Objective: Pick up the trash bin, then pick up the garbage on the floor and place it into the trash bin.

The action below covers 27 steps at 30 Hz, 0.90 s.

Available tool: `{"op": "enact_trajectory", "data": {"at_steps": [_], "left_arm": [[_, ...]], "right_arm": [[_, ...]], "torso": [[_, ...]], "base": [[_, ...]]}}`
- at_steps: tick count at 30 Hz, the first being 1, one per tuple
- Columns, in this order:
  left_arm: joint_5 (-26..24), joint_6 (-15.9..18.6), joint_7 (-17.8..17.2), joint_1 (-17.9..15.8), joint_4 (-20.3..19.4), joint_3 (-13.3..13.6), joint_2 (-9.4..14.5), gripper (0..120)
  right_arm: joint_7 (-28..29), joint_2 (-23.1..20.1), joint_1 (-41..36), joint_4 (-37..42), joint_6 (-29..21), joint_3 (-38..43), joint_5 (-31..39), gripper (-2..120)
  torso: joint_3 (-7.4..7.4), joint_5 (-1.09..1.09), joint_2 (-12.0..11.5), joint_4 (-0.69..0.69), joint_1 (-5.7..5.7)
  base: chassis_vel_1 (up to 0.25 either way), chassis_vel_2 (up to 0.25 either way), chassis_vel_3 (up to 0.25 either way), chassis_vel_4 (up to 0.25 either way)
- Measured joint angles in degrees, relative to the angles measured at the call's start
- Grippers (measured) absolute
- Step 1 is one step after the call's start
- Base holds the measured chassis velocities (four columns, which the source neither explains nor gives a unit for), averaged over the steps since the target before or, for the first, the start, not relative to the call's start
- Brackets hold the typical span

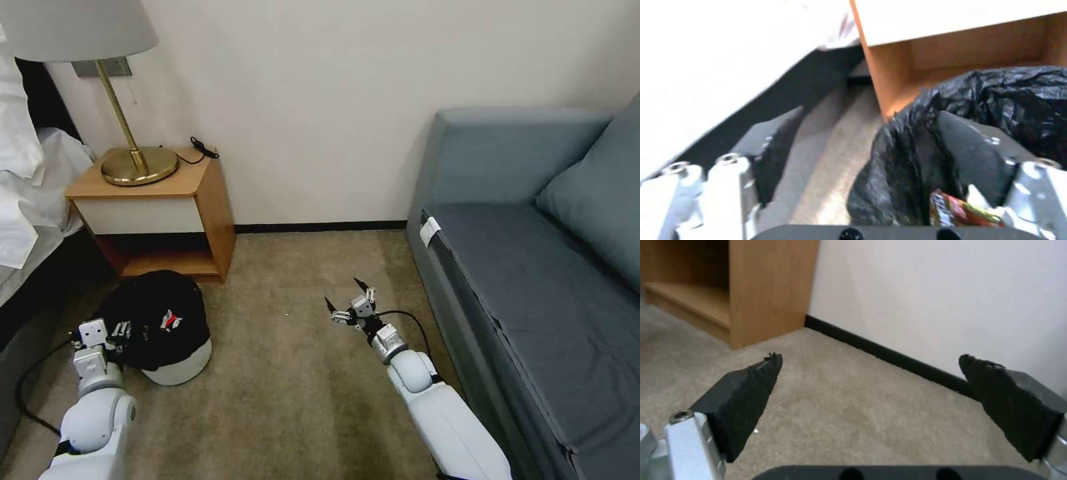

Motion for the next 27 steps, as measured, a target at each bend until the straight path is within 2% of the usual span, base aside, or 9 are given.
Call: {"op": "enact_trajectory", "data": {"at_steps": [4, 5, 7, 8, 10, 12, 14, 19, 27], "left_arm": [[4.38, -4.45, 0.67, 0.82, -0.74, -0.31, -0.61, 98], [6.45, -10.6, 3.41, 1.19, -0.83, -0.13, -0.77, 100], [7.99, -17.73, 9.7, 1.59, -0.94, 1.19, -0.95, 100], [7.99, -17.73, 9.7, 1.59, -0.94, 1.19, -0.95, 100], [6.34, -22.07, 17.24, 1.77, -0.78, 4.16, -1.06, 100], [5.65, -22.75, 19.38, 1.77, -0.64, 5.69, -1.12, 100], [5.55, -23.91, 21.74, 0.73, 0.56, 9.19, -1.84, 100], [7.09, -24.33, 22.14, -1.57, 2.15, 12.35, -3.03, 100], [7.96, -24.29, 21.06, -2.94, 2.78, 13.51, -3.14, 100]], "right_arm": [[0.03, -0.05, -0.03, 0.05, -0.3, 0.59, 2.08, 100], [0.31, -0.03, -0.03, 0.13, -0.84, 0.76, 3.44, 100], [0.51, 0.02, 0.02, 0.13, -1.67, 1.02, 6.25, 100], [0.51, 0.02, 0.02, 0.13, -1.67, 1.02, 6.25, 100], [-0.18, -0.1, -0.06, 0.16, -2.71, 1.41, 9.61, 100], [-0.66, -0.15, -0.2, 0.21, -3.21, 1.81, 11.13, 100], [-1.35, 0.28, -0.28, -0.23, -3.4, 3.11, 13.97, 100], [-1.83, 1.47, -0.79, -1.32, -3.42, 5.04, 15.96, 100], [-2.58, 2.18, -1.34, -1.82, -3.51, 6.16, 16.66, 100]], "torso": [[0.0, 0.0, 0.0, 0.01, 0.0], [0.0, 0.0, 0.0, 0.02, 0.0], [0.0, 0.02, 0.0, 0.01, 0.0], [0.0, 0.02, 0.0, 0.01, 0.0], [0.0, 0.0, 0.0, -0.01, 0.0], [0.0, 0.0, 0.0, 0.0, 0.0], [0.0, -0.01, 0.0, 0.0, 0.0], [0.0, 0.0, 0.0, 0.0, 0.0], [0.0, 0.0, 0.0, 0.0, 0.0]], "base": [[0.0, 0.0, 0.0, 0.0], [0.0, 0.0, 0.0, 0.0], [0.0, 0.0, 0.0, 0.0], [0.0, 0.0, 0.0, 0.0], [0.0, 0.0, 0.0, 0.0], [0.0, 0.0, 0.0, 0.0], [0.0, 0.0, 0.0, 0.0], [0.0, 0.0, 0.0, 0.0], [0.0, 0.0, 0.0, 0.0]]}}
